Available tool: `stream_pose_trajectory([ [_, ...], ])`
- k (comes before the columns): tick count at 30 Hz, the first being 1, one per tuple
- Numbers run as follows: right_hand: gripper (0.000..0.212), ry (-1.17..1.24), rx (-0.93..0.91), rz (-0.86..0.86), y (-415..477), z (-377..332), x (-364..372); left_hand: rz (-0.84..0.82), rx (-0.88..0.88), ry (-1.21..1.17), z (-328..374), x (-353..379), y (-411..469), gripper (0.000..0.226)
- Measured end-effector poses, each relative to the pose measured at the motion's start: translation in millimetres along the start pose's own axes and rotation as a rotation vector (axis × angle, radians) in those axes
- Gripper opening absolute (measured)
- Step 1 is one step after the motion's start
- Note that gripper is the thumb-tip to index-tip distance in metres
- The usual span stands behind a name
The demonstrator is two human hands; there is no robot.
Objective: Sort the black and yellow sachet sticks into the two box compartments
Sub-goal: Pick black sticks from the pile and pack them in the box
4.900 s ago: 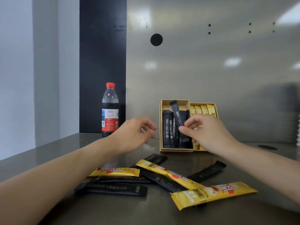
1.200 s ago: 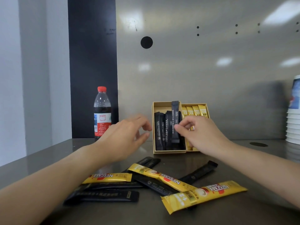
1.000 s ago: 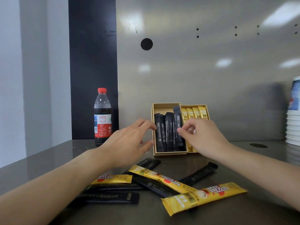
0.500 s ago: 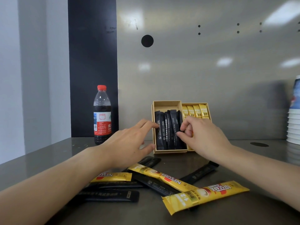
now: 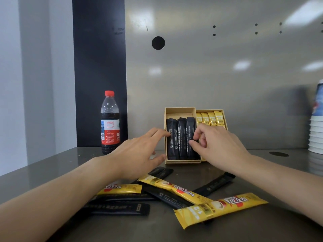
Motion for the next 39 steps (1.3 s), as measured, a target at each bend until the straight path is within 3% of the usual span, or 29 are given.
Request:
stream_pose_trajectory([
  [6,0.013,-0.002,-0.001,0.000,1,-1,-3,0.014,-0.023,-0.022,3,-9,-2,0.052],
  [10,0.015,-0.022,-0.015,-0.001,0,-3,-5,0.085,-0.049,-0.026,-3,-26,0,0.021],
  [13,0.021,-0.015,-0.063,0.016,1,-10,-11,0.033,-0.074,-0.140,-13,-27,2,0.002],
  [22,0.025,0.026,-0.413,-0.233,-13,-72,14,-0.372,-0.196,-0.161,-21,20,-6,0.054],
  [30,0.025,0.010,-0.441,-0.298,-17,-76,19,-0.437,-0.218,-0.295,-13,31,-3,0.034],
  [39,0.030,-0.035,-0.401,-0.381,-19,-71,26,-0.565,-0.201,-0.407,-10,32,-12,0.030],
])
Point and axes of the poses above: each hand's wrist, its own y-axis towards the middle knuckle, its own x-axis out of the palm, z = x × y, the point moved 10 cm from there along y, towards the middle knuckle, and after that the axes turned 7 degrees about -x, right-handed, at the moved point
